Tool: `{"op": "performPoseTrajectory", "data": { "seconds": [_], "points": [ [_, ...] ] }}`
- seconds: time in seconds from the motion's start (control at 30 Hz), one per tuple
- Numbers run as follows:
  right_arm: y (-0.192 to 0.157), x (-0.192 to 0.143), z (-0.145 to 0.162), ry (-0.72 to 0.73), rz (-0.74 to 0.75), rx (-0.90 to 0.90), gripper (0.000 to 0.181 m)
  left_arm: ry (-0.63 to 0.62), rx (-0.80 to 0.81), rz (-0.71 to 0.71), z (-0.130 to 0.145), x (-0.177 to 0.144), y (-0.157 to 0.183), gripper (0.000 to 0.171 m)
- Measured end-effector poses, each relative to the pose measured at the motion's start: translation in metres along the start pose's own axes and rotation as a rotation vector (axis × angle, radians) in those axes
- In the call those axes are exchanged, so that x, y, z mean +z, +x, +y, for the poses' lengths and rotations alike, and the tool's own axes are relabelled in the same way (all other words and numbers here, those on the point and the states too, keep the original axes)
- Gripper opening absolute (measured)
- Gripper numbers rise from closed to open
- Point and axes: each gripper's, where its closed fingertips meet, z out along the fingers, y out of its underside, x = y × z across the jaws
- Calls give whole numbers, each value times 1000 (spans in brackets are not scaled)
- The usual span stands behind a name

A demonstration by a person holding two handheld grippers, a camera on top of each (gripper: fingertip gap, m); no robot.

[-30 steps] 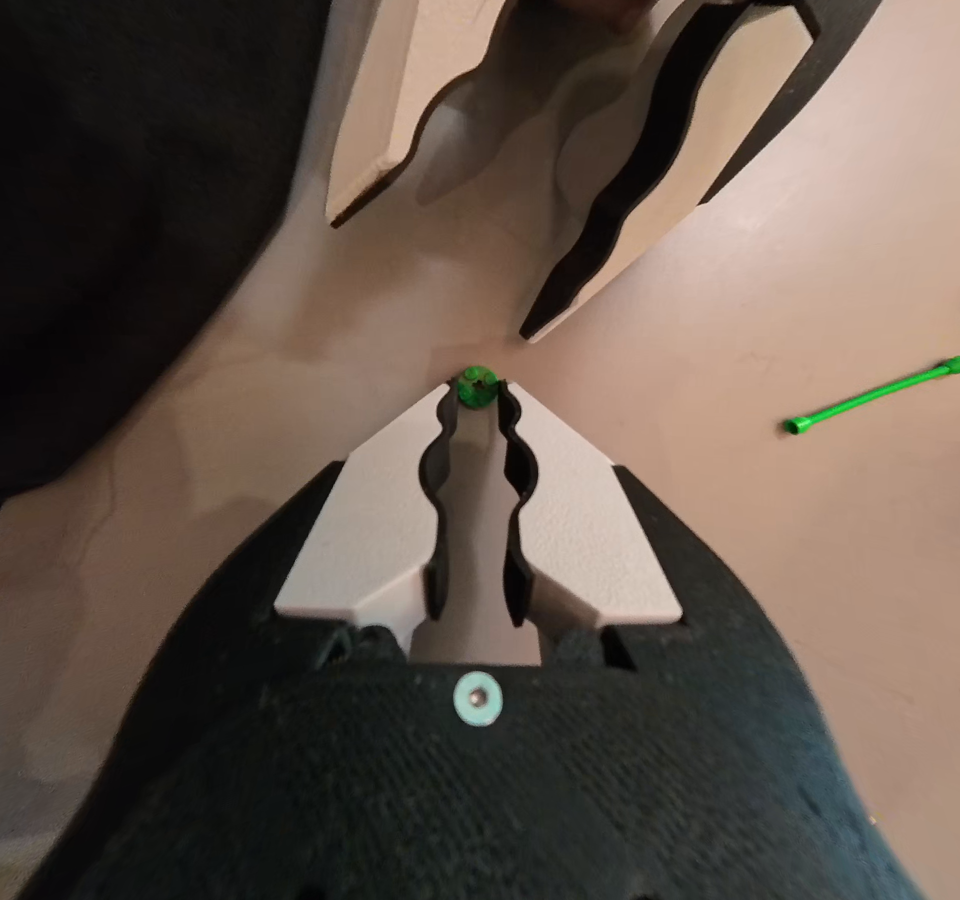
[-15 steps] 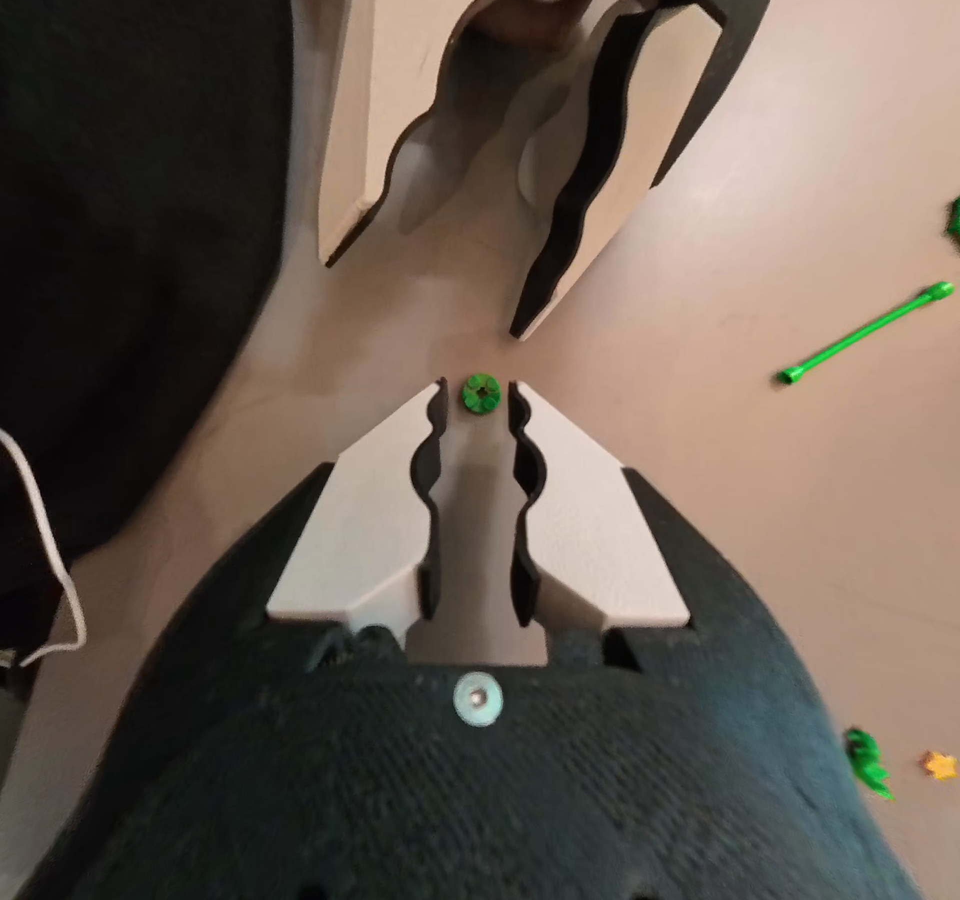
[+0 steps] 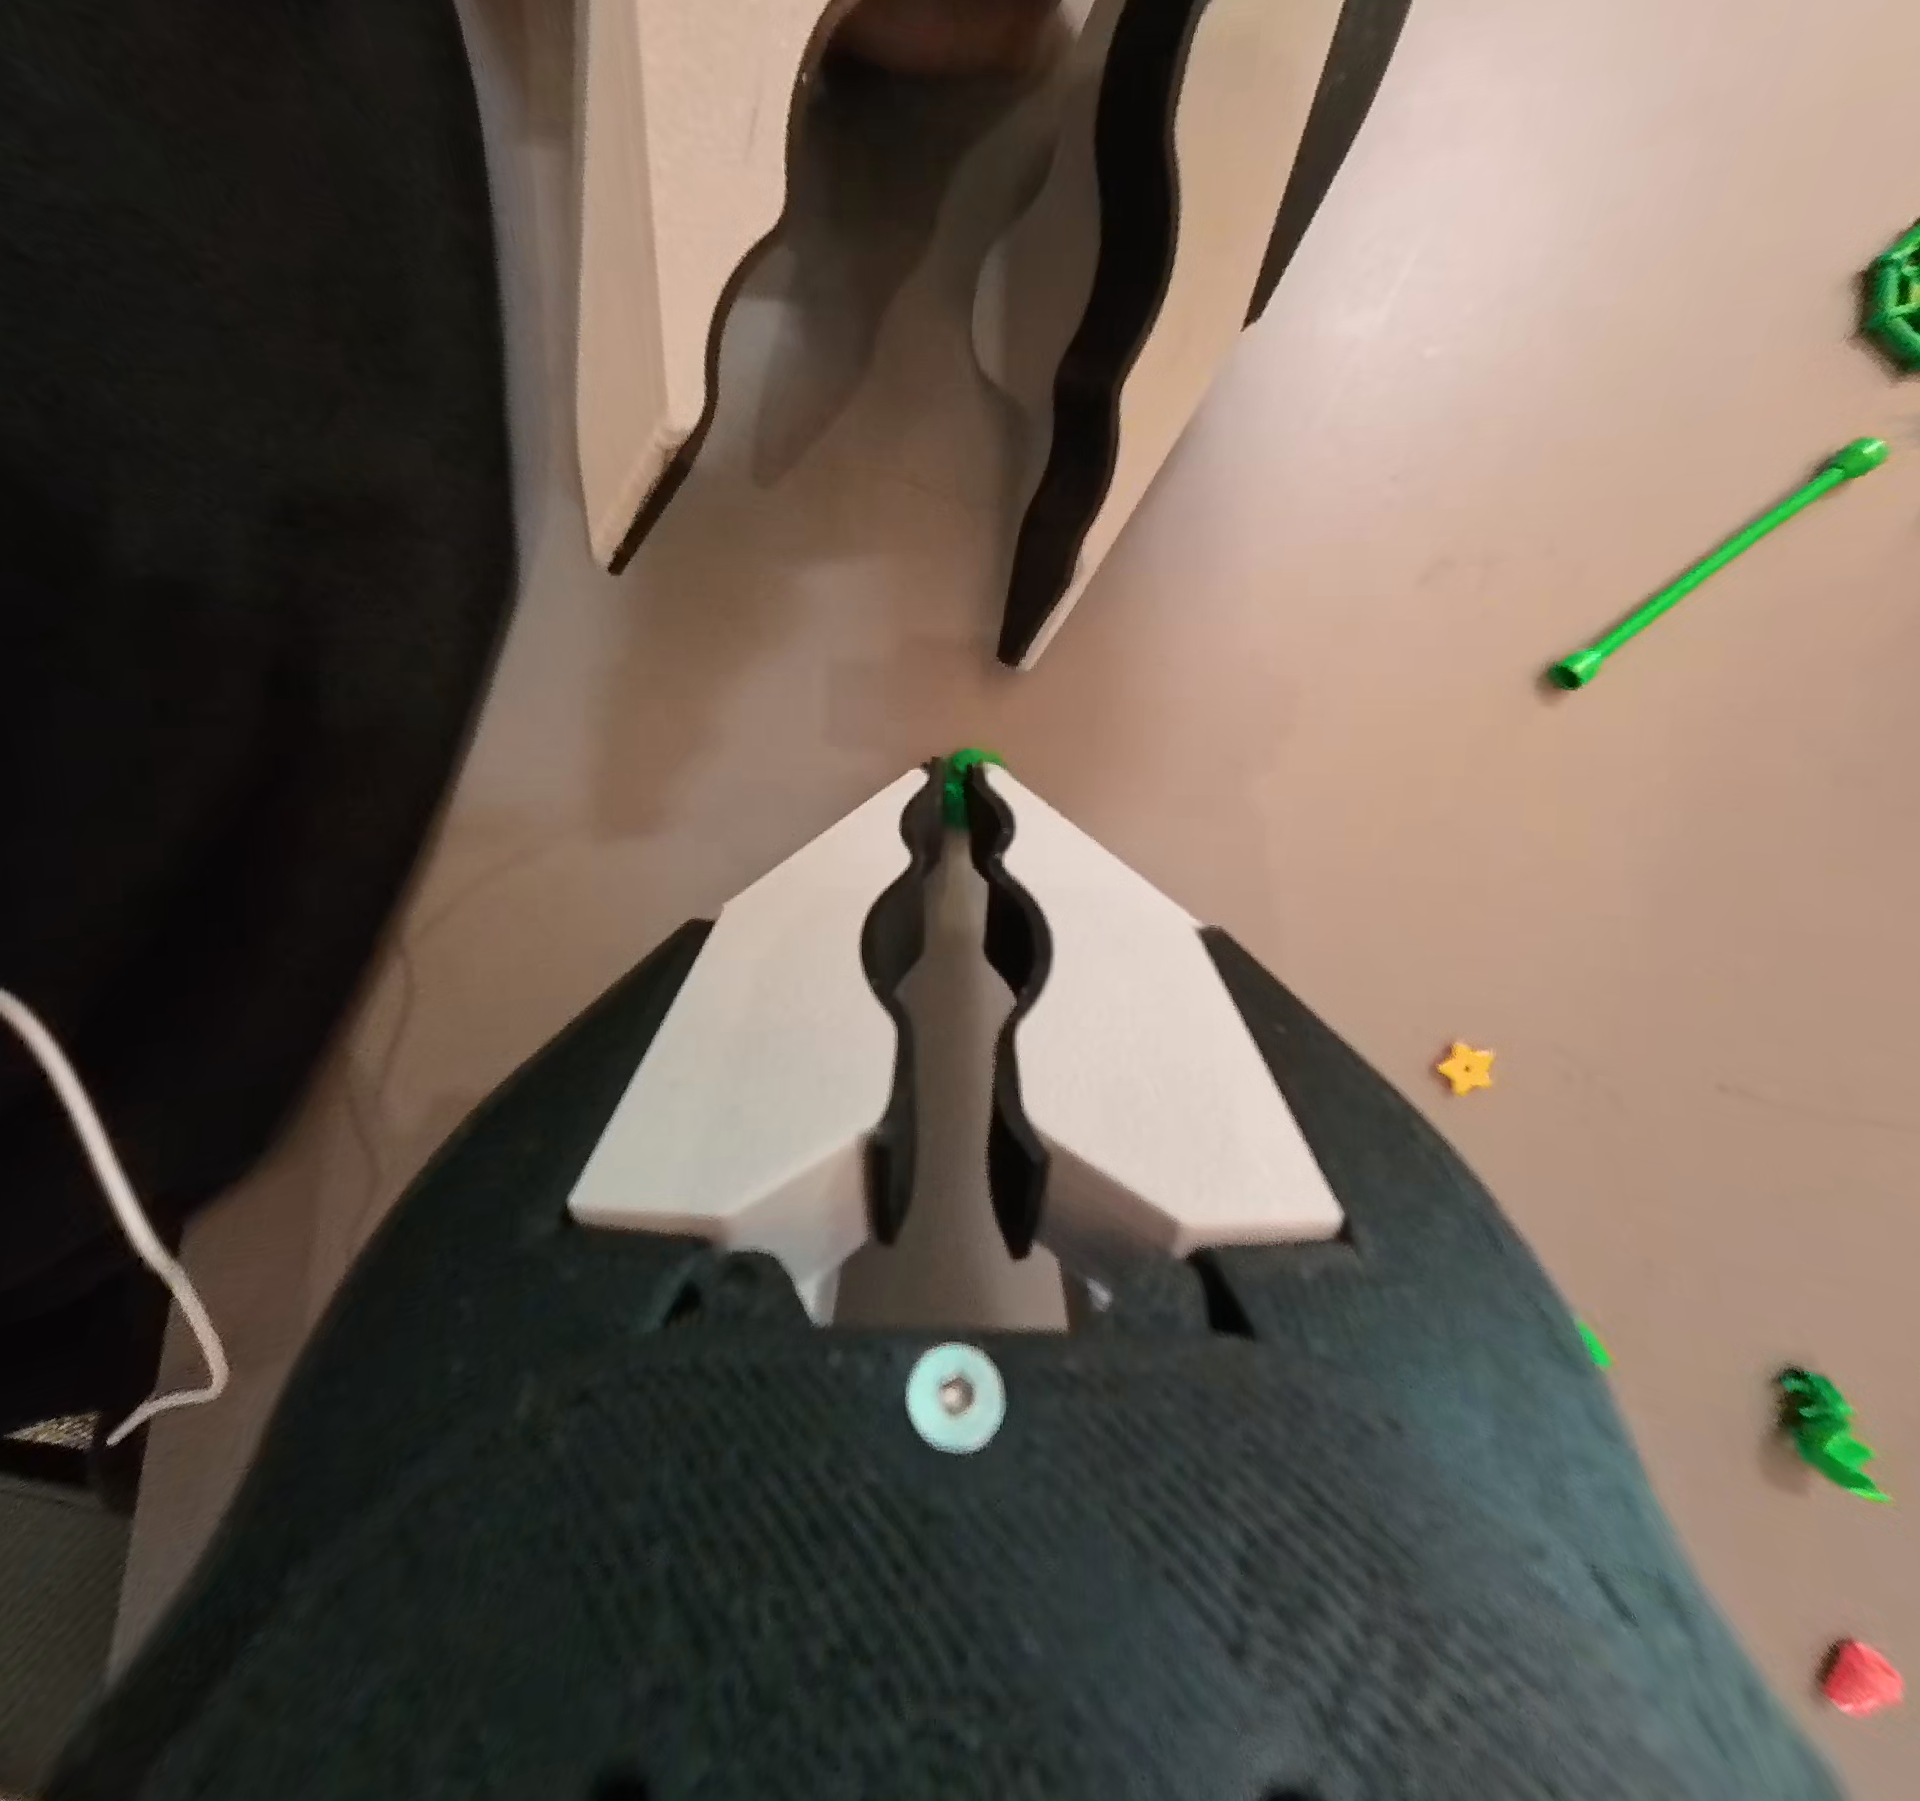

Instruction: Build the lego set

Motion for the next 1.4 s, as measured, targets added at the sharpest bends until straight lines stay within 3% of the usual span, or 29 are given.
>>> {"op": "performPoseTrajectory", "data": {
  "seconds": [0.03,0.3,0.43,1.4],
  "points": [
    [1,0,-1,1,3,5,4,0,0,0,0,0,0,65],
    [3,2,3,-29,-9,72,22,-2,5,-2,0,0,0,65],
    [2,5,6,-43,-8,54,14,-2,7,-2,0,0,0,65],
    [0,4,7,-58,-7,33,14,-2,3,-2,0,0,0,65]
  ]
}}
